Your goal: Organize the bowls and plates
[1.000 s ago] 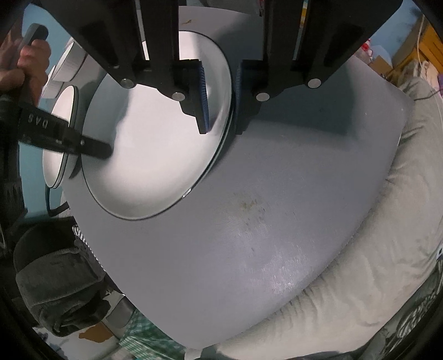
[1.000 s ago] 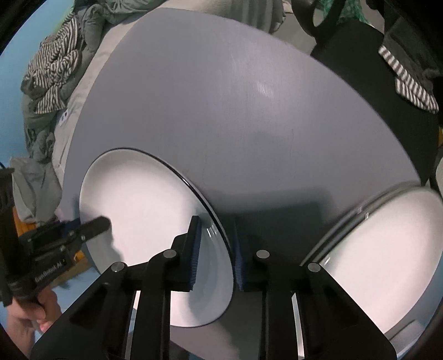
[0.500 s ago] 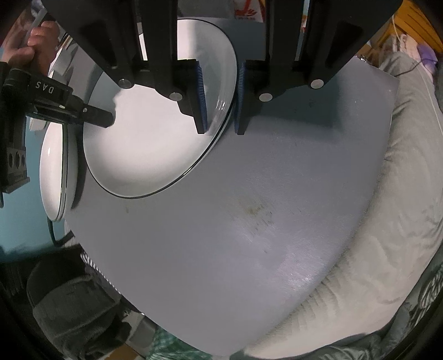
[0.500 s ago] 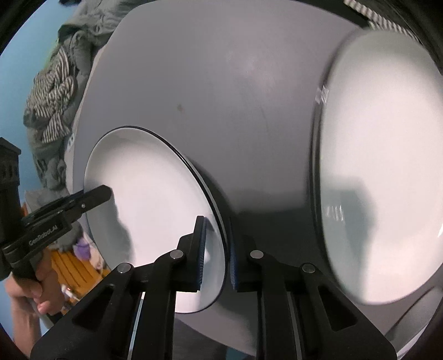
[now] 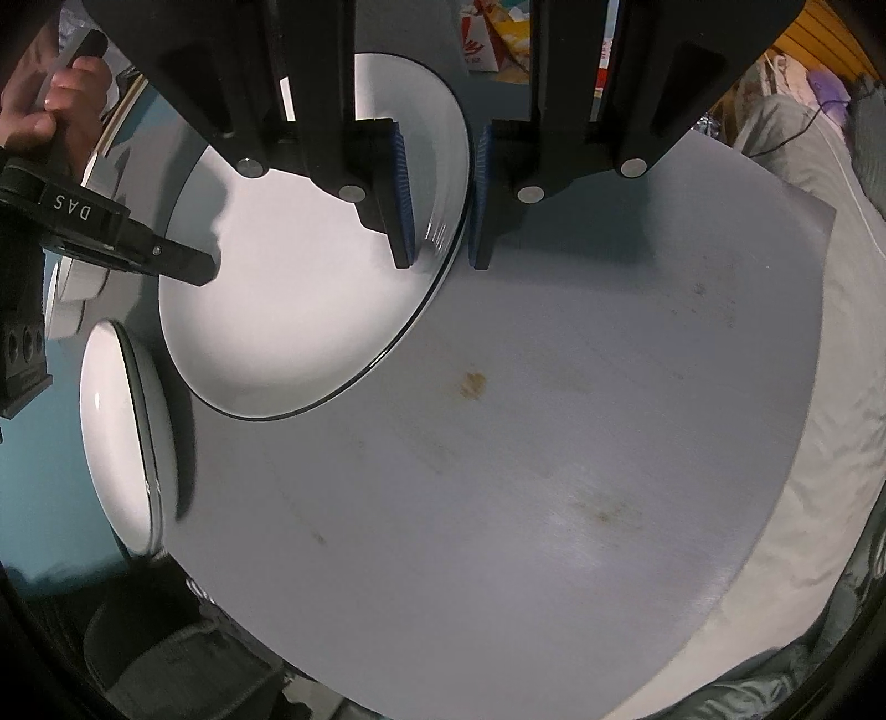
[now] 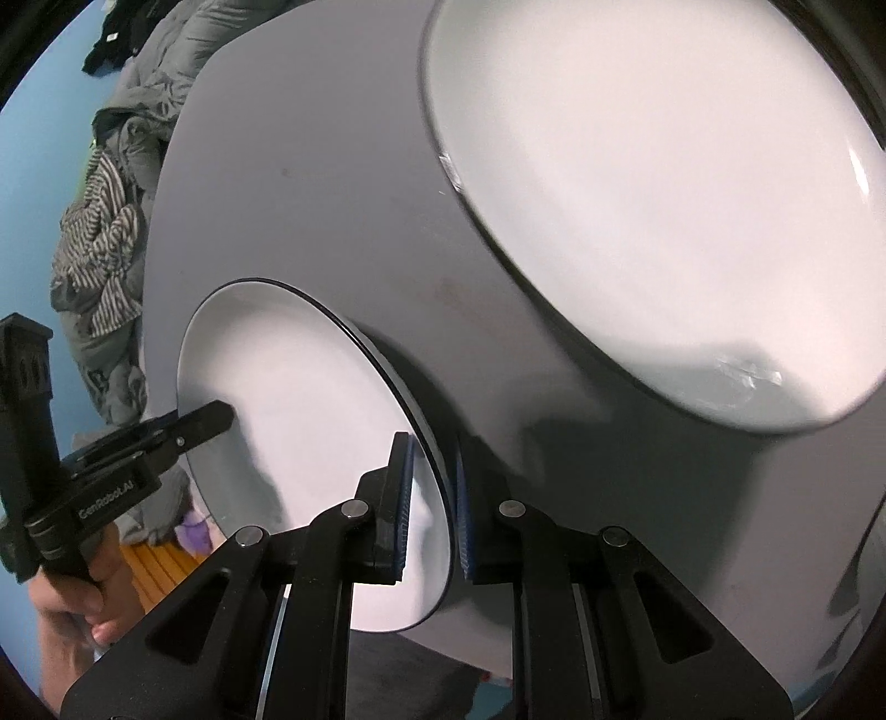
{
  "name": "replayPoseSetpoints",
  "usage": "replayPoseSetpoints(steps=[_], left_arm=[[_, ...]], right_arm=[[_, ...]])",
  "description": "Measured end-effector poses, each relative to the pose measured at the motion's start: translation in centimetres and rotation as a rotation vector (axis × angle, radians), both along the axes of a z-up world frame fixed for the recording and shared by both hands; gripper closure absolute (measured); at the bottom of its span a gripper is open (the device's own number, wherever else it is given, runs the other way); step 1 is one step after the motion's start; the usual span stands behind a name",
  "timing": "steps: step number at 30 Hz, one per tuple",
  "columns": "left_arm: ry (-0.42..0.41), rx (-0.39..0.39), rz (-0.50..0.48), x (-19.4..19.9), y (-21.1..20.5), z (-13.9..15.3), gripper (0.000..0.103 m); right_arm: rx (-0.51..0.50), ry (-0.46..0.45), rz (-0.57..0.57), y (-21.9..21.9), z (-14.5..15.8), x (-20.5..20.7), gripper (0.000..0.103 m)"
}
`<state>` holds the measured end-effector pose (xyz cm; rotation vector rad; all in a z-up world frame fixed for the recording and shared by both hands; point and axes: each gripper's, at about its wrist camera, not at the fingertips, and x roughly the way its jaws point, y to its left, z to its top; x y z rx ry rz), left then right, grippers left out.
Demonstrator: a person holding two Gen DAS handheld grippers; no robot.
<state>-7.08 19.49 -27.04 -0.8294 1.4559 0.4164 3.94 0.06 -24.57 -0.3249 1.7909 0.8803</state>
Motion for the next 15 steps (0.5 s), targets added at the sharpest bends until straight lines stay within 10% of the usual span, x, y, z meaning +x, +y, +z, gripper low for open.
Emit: replayPoseSetpoints(steps=[15], left_arm=[[-0.025, -0.057, 0.002, -1.2, 0.3, -1.0, 0.083]], right_arm=[[0.014, -0.024, -0.030, 0.6, -0.3, -1.8, 0.088]])
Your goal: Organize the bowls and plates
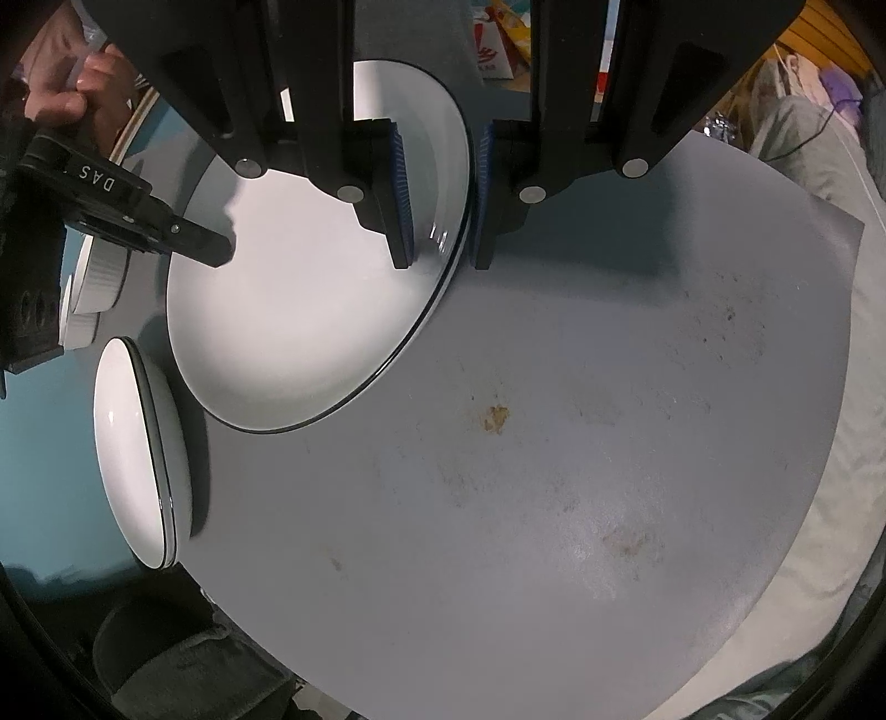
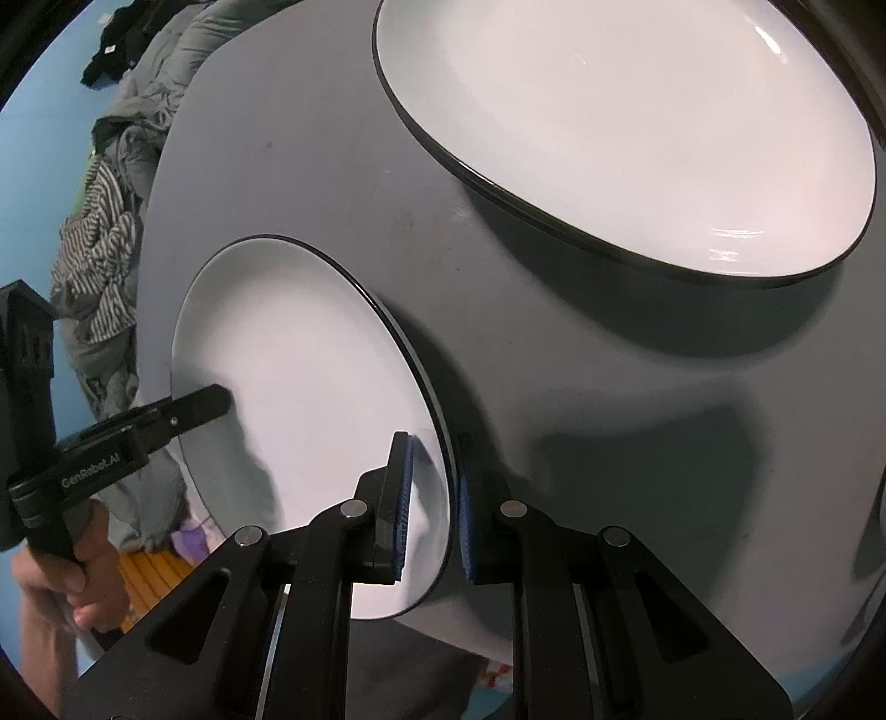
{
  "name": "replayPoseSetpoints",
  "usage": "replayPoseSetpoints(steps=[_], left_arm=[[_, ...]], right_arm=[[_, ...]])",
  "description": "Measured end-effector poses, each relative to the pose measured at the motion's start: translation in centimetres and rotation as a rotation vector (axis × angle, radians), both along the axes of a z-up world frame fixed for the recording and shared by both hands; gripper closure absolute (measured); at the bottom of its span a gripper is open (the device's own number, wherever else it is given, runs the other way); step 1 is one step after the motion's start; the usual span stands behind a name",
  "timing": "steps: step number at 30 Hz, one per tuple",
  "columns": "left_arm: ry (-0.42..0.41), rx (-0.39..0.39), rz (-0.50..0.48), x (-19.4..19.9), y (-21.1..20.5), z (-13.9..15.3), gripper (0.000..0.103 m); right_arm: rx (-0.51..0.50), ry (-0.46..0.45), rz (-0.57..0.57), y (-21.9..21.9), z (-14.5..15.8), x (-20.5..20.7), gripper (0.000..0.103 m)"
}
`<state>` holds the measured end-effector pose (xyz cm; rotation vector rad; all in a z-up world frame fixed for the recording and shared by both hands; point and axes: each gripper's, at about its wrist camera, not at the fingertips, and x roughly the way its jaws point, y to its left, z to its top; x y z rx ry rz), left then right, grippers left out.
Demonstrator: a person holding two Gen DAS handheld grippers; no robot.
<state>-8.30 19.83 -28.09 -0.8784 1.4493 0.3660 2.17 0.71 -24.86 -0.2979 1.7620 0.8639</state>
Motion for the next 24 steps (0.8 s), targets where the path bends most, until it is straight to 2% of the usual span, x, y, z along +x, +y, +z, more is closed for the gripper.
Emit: replayPoseSetpoints(steps=[8, 16, 24], left_arm=[[0.038, 0.025, -0.020, 0.8, -1.5, -0.3, 0.081], [0.031, 0.005, -0.012, 0.5, -1.5, -0.1, 0.082], [0.001, 0.039, -0.028, 0.7, -0.9, 1.7, 0.082]], right_arm=[[-0.007, -0.084, 0.058, 0.1, 0.4, -0.2, 0.087], [0.006, -0.071, 0.034, -0.3, 1.0, 1.1, 0.090], [0.033, -0.104, 0.057, -1.2, 2.2, 1.2, 0.091]])
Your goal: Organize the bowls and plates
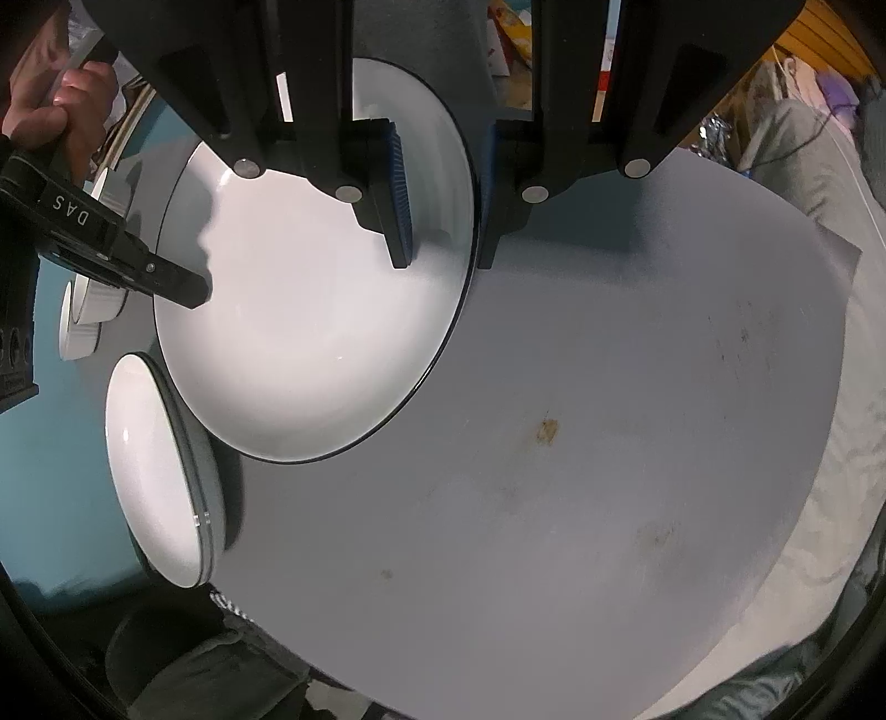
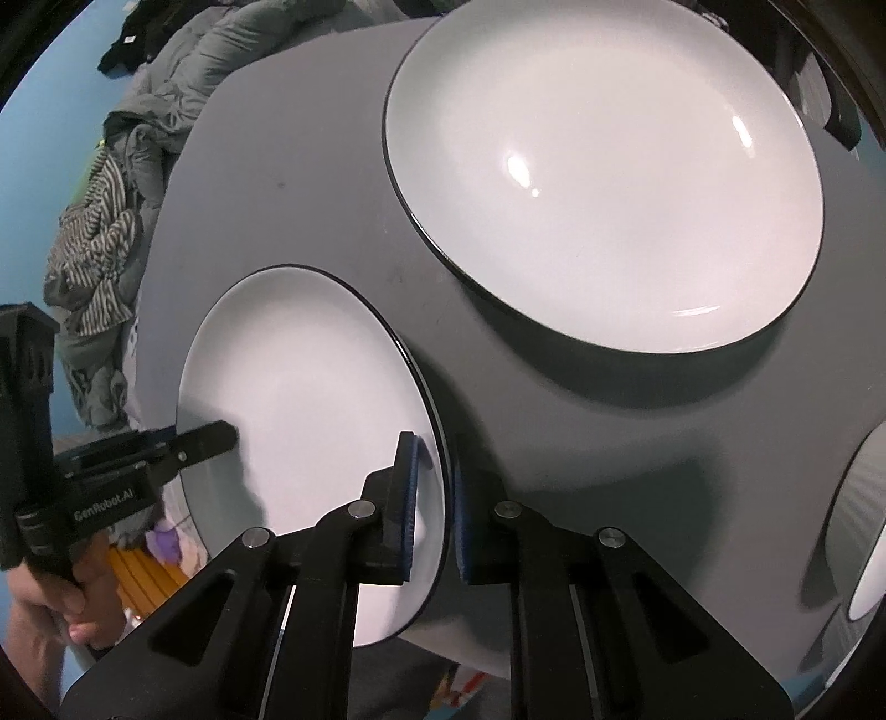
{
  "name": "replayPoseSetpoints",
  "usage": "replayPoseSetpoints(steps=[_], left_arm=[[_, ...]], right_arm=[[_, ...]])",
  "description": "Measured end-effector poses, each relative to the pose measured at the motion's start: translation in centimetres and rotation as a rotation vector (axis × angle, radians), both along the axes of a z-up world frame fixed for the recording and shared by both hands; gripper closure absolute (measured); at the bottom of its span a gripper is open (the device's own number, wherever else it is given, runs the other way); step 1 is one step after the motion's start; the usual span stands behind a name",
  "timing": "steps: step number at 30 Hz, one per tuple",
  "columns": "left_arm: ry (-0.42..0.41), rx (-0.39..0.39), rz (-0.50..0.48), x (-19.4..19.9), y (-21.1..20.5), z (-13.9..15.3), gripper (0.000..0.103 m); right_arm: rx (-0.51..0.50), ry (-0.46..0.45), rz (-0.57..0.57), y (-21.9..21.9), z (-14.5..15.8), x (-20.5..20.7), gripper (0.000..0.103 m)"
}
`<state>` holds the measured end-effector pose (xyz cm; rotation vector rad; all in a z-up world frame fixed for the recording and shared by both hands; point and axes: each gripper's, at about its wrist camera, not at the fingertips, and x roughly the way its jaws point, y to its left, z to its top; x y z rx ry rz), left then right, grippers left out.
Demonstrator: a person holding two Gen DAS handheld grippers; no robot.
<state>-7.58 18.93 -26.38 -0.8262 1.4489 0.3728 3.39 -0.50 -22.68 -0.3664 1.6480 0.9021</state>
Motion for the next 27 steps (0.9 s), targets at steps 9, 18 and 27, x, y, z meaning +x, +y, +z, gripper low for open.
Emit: replayPoseSetpoints(steps=[9, 18, 27], left_arm=[[-0.036, 0.022, -0.004, 0.2, 0.2, 2.3, 0.082], [-0.073, 0.036, -0.009, 1.0, 1.0, 4.2, 0.082], [-0.084, 0.042, -0.024, 3.5, 0.6, 4.9, 0.082]], right_arm=[[0.041, -0.023, -0.012, 0.1, 1.9, 0.3, 0.091], [0.078, -0.036, -0.048, -0.3, 3.4, 1.9, 0.091], [0.092, -0.058, -0.089, -0.7, 3.9, 4.4, 0.092]])
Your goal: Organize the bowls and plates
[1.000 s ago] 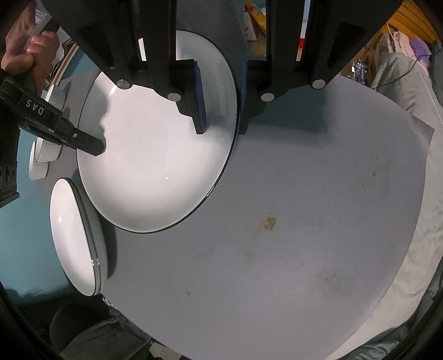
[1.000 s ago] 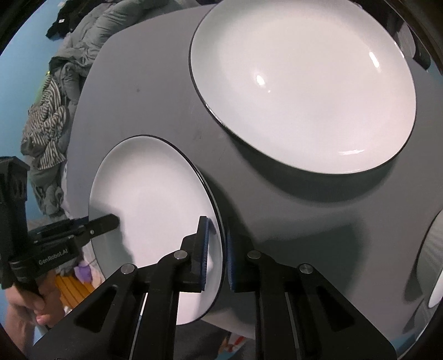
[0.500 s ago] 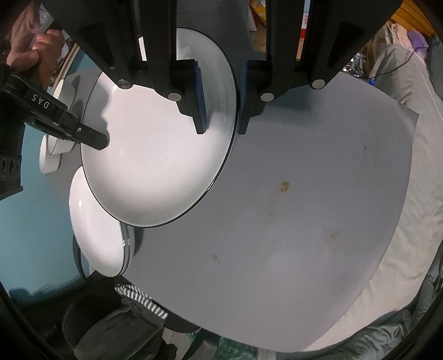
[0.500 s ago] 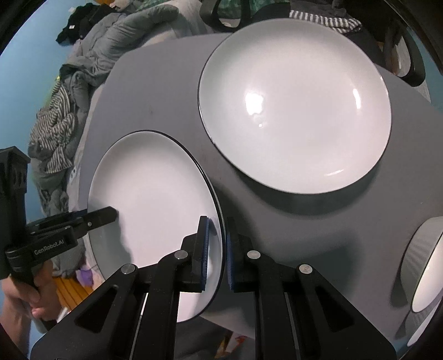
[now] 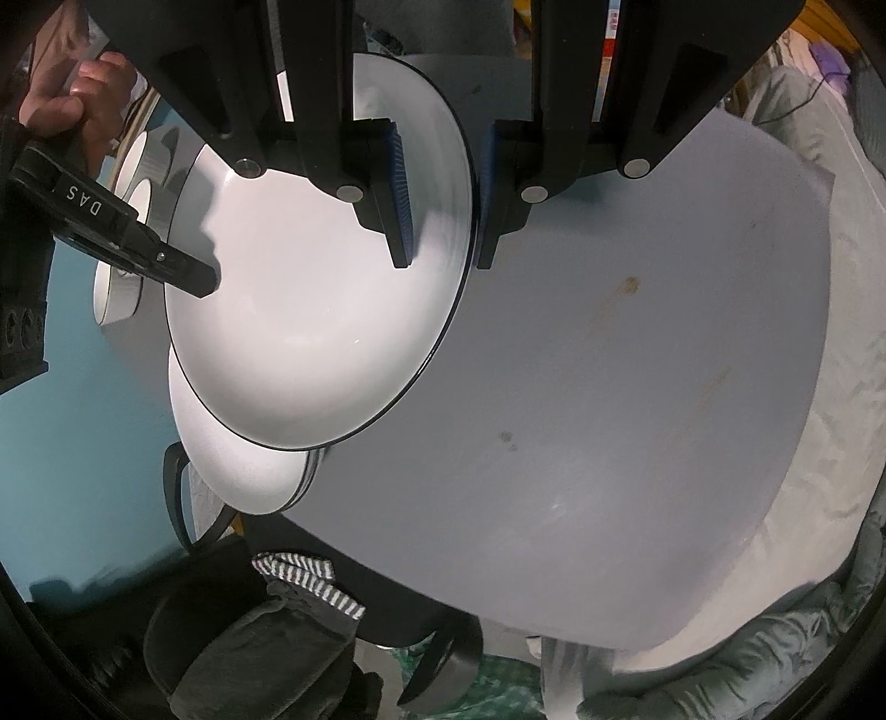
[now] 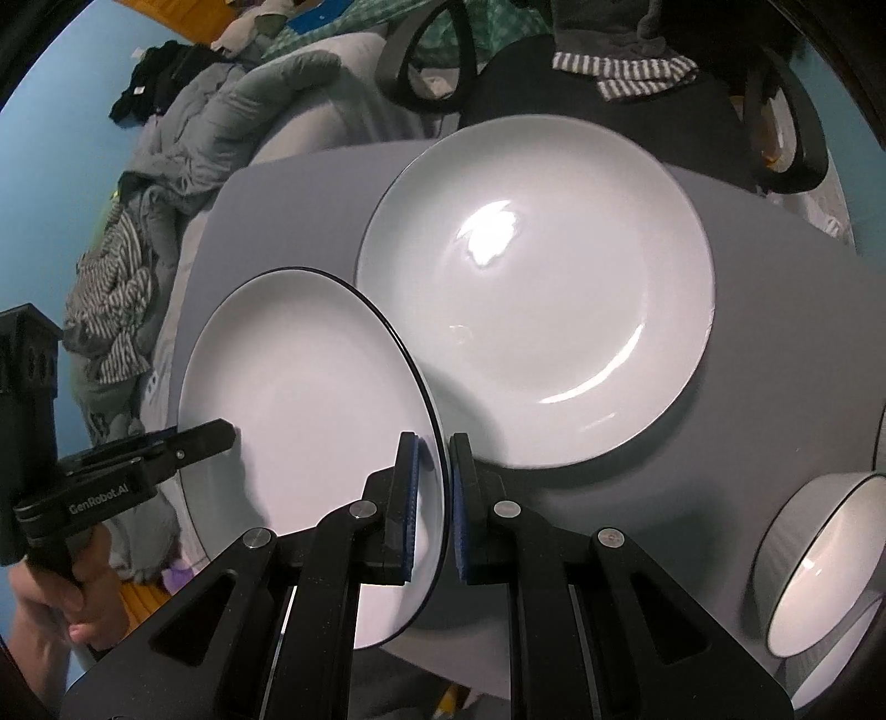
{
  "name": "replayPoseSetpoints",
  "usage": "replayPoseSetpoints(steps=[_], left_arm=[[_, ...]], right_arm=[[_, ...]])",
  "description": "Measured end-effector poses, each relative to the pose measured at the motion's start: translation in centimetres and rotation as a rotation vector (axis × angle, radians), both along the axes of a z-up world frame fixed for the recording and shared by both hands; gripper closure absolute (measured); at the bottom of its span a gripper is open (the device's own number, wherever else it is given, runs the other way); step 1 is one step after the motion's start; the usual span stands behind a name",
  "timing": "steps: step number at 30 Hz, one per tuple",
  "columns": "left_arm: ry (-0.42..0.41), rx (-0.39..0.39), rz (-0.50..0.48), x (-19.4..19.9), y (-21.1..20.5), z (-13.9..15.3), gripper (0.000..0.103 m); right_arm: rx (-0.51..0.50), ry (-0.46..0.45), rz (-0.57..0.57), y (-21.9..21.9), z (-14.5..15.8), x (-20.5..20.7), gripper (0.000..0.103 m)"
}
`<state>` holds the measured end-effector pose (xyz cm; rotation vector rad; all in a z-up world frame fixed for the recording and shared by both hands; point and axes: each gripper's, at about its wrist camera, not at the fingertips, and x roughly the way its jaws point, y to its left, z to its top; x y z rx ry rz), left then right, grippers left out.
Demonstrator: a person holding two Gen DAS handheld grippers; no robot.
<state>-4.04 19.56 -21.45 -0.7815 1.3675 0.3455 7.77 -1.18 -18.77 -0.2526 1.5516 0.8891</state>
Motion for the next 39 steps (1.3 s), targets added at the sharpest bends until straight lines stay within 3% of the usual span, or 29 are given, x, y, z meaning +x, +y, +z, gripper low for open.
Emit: replayPoseSetpoints(steps=[12, 25, 39], left_arm=[[0.001, 0.000, -0.036, 5.3, 0.2, -1.1, 0.082], [0.005, 0.045, -0.050, 8.6, 0.3, 0.0, 0.082], [0.044, 0.074, -0.099, 12.0, -1.6, -1.8, 0.082]], right_arm=[[-0.026, -0.031, -0.058, -0.8, -0.3, 4.4, 0.091], [-0.040, -0.010, -0.095, -0.8, -1.1, 8.1, 0.091], [-0.084, -0.005, -0.162, -1.6, -2.1, 10.8, 0.090]])
